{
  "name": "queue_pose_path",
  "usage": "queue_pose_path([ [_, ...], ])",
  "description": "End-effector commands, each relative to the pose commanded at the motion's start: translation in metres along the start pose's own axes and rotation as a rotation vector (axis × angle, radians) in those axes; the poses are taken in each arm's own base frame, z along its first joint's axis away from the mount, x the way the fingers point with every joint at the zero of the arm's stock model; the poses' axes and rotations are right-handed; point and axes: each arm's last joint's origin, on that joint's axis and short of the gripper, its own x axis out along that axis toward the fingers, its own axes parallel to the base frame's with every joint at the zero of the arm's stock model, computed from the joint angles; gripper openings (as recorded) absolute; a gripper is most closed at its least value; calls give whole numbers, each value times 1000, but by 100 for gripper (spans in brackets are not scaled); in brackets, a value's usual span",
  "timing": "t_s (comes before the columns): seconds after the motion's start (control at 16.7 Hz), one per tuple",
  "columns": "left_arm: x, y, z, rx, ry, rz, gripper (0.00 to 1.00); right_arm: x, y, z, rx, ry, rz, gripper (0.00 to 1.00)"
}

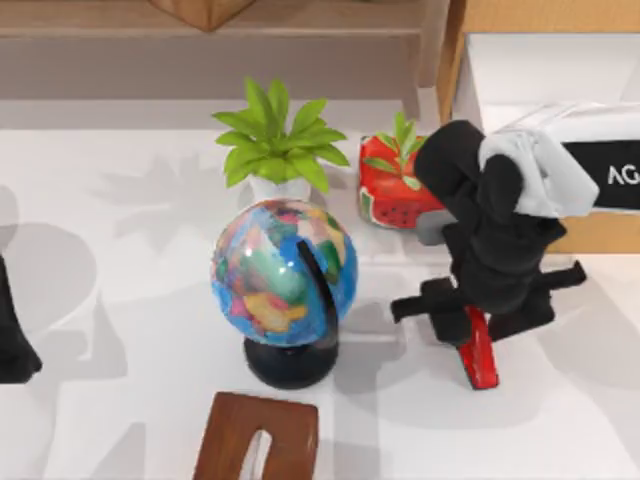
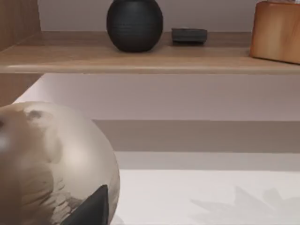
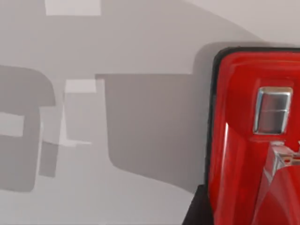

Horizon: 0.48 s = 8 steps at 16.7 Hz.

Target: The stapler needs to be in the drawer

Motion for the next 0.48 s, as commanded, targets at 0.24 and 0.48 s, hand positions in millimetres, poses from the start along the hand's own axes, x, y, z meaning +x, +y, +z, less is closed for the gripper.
queue_pose_path([
  [0.24, 0, 0, 0, 0, 0, 0, 100, 0, 0, 0, 0, 0, 0, 0],
  [0.48, 0, 0, 0, 0, 0, 0, 100, 0, 0, 0, 0, 0, 0, 0],
])
